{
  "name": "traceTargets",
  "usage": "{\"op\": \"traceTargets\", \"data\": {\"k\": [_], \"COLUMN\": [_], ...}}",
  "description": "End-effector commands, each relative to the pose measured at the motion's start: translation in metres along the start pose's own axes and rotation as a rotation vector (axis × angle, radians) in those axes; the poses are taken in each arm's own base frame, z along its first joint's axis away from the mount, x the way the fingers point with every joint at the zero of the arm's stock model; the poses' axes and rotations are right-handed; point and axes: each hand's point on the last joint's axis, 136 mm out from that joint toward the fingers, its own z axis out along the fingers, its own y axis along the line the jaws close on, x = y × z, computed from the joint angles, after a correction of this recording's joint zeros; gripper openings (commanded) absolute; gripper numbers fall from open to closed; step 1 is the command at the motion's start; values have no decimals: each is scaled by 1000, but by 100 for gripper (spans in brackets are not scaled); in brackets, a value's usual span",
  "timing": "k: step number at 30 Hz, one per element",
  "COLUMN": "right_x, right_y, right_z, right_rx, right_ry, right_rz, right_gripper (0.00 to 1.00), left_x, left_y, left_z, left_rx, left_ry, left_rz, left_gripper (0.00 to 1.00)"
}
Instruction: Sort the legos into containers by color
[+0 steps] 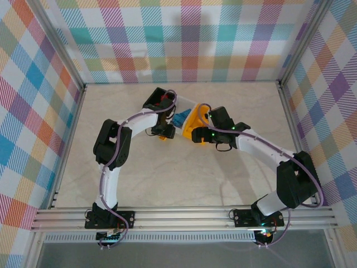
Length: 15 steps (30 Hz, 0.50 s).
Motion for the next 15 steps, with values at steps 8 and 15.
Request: {"op": "traceTargets", "data": {"k": [8, 15], "right_x": [-15, -15], "right_y": [7, 4], "right_z": [4, 1], "right_rx": [-13, 0], "right_ry": [-25, -40], "right_rz": [0, -1], "right_gripper": [89, 90], "left_x": [28, 45], "left_y": [6, 4], "left_z": [-15, -59], "left_rx": [2, 52], "left_ry": [46, 29], "left_rz": [-49, -68], "left_gripper": [30, 26]}}
